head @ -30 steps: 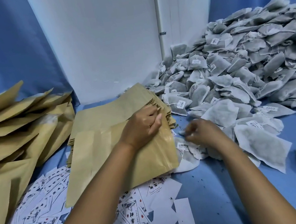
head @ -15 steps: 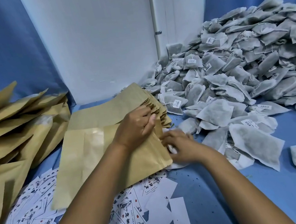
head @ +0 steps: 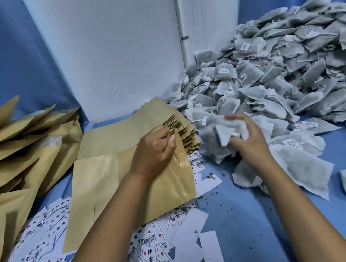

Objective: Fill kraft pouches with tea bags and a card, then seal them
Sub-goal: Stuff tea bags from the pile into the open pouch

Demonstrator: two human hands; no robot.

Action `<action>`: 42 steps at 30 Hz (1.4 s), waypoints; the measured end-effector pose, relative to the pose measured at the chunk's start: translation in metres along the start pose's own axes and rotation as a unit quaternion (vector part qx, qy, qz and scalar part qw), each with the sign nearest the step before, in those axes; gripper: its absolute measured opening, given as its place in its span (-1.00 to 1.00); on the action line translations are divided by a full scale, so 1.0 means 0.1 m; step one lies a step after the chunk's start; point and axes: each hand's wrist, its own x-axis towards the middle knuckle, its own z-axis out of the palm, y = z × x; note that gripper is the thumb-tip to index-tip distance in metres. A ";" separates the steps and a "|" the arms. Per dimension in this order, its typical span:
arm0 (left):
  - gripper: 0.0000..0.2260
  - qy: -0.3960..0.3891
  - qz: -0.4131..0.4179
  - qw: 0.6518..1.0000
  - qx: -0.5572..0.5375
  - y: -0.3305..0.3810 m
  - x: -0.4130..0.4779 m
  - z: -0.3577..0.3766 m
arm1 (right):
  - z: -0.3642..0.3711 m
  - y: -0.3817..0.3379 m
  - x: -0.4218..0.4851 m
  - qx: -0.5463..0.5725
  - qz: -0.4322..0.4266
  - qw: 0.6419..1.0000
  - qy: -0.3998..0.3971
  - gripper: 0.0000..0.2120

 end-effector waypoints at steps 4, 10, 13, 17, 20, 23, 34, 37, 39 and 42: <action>-0.64 0.010 0.004 1.000 -0.008 0.06 0.02 0.05 | 0.25 -0.06 -0.08 0.199 0.068 0.976 -0.050 -0.60; -0.55 0.017 0.072 0.997 -0.027 0.27 0.16 0.15 | 0.87 -0.10 -0.27 -0.132 0.027 0.955 -0.263 -0.74; -0.59 0.010 0.057 0.998 -0.019 0.22 0.11 0.12 | 0.87 -0.12 -0.24 -0.273 -0.013 0.915 -0.295 -0.67; -0.59 0.053 0.024 0.997 -0.040 0.19 0.14 0.04 | 0.67 -0.24 -0.14 -0.227 -0.059 0.954 -0.185 -0.86; -0.63 0.034 0.072 0.995 -0.066 0.36 0.22 0.17 | 0.71 -0.12 -0.26 -0.182 0.057 0.946 -0.263 -0.75; -0.66 -0.023 0.130 0.990 -0.040 0.46 0.22 0.32 | 0.94 -0.10 -0.41 -0.123 0.140 0.921 -0.342 -0.79; -0.63 0.036 0.052 0.998 -0.016 0.14 0.18 0.03 | 0.20 0.68 0.09 -0.616 -0.038 0.778 -0.117 -0.48; -0.64 0.039 0.052 0.998 -0.008 0.12 0.20 0.02 | 0.21 0.56 0.13 -0.484 -0.078 0.871 0.033 -0.66; -0.64 0.031 0.058 0.998 0.018 0.11 0.18 0.03 | 0.23 0.43 0.12 -0.263 -0.045 0.957 0.110 -0.65; -0.65 0.028 0.045 0.996 0.075 0.09 0.17 0.04 | 0.25 0.16 0.07 0.187 0.050 0.974 0.117 -0.71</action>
